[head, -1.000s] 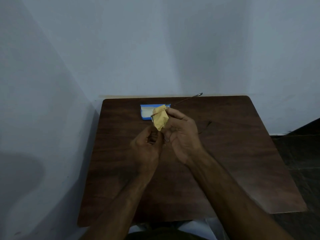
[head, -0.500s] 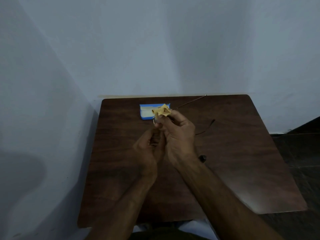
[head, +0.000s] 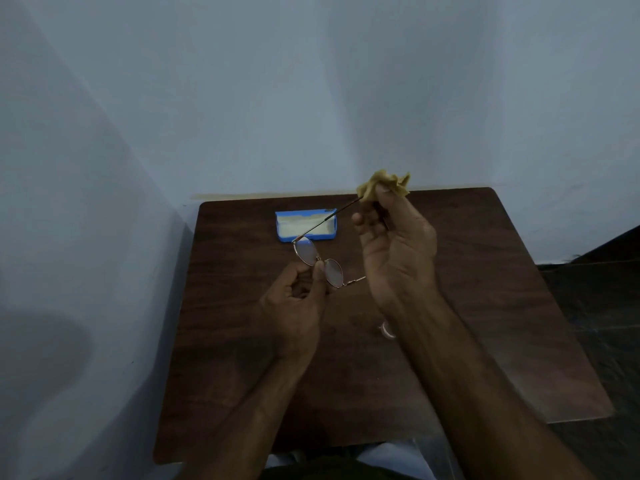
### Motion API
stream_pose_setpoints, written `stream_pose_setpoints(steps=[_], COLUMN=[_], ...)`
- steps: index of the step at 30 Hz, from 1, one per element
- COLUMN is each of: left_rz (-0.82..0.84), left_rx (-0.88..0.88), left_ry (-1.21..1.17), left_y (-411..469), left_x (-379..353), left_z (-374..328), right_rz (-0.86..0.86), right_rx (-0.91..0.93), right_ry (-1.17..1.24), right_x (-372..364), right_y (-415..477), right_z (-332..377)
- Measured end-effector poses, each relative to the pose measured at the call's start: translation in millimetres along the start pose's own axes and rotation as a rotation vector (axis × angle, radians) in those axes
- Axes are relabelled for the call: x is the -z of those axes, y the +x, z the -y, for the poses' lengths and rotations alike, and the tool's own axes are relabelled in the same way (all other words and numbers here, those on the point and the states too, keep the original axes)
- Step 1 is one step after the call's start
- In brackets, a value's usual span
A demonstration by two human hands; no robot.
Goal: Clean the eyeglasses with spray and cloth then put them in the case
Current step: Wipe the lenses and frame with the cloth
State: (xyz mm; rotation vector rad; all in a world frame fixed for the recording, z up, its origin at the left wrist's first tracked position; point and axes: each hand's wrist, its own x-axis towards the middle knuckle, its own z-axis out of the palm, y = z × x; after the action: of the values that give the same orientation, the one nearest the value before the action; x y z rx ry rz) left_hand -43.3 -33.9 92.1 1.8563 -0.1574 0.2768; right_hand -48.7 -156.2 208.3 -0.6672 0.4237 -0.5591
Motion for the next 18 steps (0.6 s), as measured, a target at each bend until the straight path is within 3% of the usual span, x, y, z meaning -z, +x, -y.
stream_pose_setpoints(steps=[5,18], left_rz=[0.009,0.006], left_rx=[-0.003,-0.018], left_ry=[0.012,0.035], left_y=[1,0], left_x=[3,4], left_z=[3,-2], right_rz=[-0.028,0.042], right_rx=[-0.042,-0.067], right_ry=[-0.022,-0.477], right_x=[3,9], right_y=[4,-18], right_z=[3,-51])
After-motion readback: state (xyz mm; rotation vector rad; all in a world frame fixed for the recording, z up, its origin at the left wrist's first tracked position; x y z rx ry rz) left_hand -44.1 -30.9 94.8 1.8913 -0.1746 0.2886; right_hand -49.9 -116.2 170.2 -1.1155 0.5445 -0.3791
